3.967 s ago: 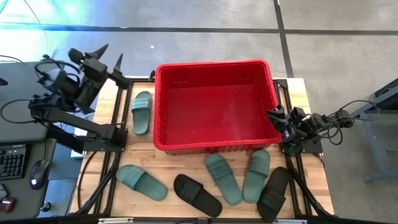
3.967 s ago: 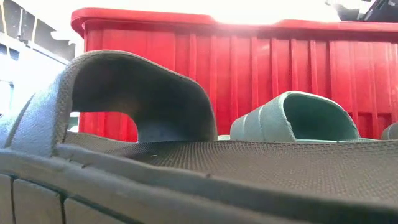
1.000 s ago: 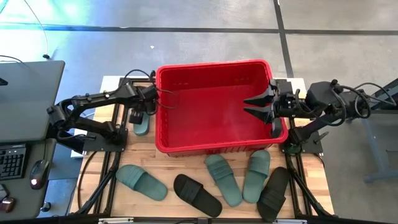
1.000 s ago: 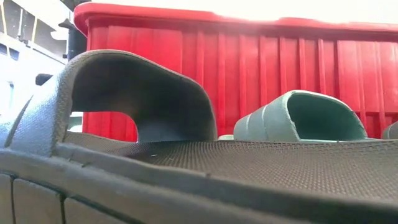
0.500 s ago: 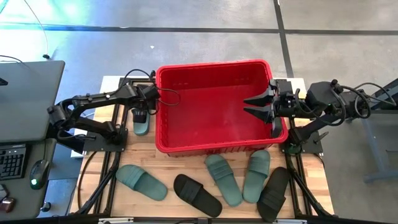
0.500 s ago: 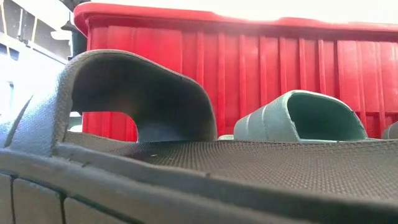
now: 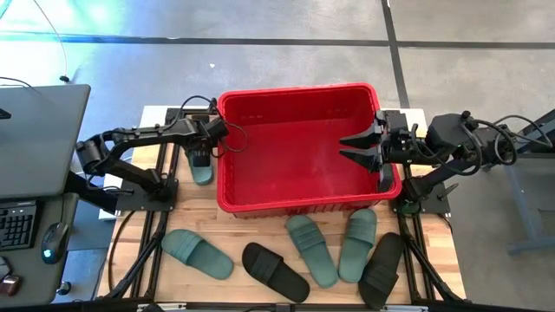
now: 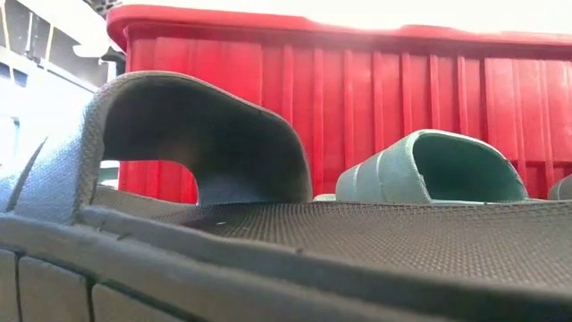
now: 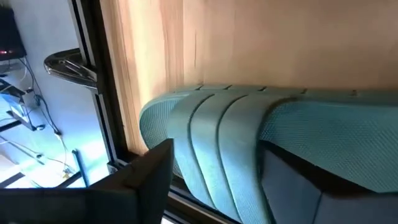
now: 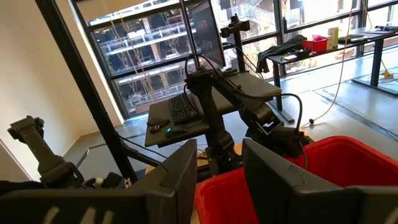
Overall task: Pick and place slides into bin
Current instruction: Put the green slipper into the red bin
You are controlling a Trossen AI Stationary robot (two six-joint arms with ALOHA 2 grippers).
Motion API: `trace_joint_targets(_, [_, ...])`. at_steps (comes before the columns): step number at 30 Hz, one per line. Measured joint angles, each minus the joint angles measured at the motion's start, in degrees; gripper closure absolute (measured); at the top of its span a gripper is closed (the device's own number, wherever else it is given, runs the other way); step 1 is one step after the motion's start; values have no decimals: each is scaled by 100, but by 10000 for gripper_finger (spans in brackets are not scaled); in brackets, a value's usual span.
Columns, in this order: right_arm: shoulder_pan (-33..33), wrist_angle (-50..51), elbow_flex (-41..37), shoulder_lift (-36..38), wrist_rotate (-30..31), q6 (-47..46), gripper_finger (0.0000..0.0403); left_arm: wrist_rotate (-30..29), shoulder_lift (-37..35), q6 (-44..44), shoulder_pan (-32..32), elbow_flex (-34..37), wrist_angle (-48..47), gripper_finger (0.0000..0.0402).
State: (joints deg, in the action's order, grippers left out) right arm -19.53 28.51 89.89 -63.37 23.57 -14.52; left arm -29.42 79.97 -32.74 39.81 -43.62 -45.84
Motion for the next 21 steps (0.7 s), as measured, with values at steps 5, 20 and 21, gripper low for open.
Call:
trace_joint_targets(5, [0, 7, -1, 0, 1, 21, 284, 9, -1, 217, 36, 9, 130, 307])
trace_joint_targets(20, [0, 118, -2, 2, 1, -2, 284, 605, -839, 1268, -79, -762, -1588, 401])
trace_joint_targets(21, [0, 129, -2, 2, -3, 0, 284, 558, -942, 1341, -163, -923, -1739, 401])
